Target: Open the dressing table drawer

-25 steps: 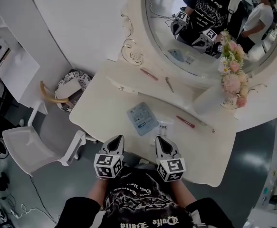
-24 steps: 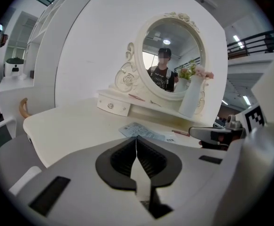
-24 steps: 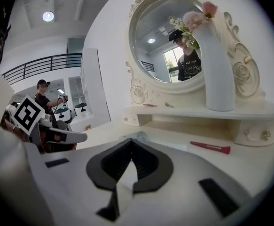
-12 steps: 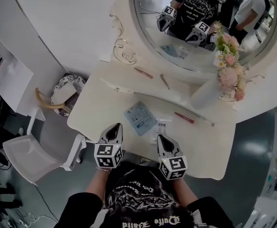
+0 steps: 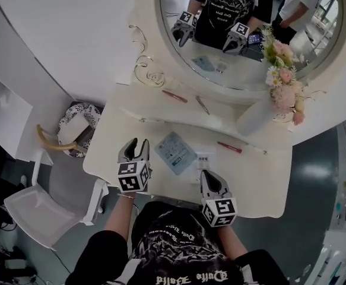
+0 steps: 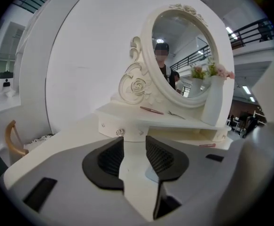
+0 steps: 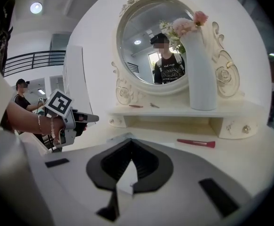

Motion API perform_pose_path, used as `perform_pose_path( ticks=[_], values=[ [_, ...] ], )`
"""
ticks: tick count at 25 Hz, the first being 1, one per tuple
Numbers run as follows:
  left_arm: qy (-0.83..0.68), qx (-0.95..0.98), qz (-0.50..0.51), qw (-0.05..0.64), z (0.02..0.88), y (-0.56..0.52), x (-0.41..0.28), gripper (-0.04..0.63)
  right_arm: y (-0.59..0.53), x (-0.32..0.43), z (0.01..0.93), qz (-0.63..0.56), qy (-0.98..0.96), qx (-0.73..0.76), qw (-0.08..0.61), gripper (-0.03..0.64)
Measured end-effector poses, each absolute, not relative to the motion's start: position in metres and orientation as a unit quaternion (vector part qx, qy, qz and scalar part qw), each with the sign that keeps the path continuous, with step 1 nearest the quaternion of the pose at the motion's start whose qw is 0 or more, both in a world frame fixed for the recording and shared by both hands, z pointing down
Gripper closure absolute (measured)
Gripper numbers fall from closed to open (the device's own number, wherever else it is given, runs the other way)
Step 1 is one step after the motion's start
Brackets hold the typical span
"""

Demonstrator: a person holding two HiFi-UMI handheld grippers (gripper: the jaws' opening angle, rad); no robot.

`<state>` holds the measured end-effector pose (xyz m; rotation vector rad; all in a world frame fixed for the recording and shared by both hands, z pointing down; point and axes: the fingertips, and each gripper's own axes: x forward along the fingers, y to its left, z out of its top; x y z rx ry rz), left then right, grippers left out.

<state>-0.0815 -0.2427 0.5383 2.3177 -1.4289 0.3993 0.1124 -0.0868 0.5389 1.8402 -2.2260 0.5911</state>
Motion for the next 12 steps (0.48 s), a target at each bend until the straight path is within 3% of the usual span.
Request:
perform_pose_path(
  ticks=[7,12],
  values=[
    [-0.488,0.836,0.151,0.201,0.549,-0.275,-0.075,0.393,-0.097,0.112,0.542,0.204,-0.737,0.637,0.1,0.606],
    [-0.485,0.833,0.171,0.202,0.562,-0.292,-0.074,0.387,-0.102,0.109,0.543,0.205,-0.73,0.643,0.104,0.606]
  ],
)
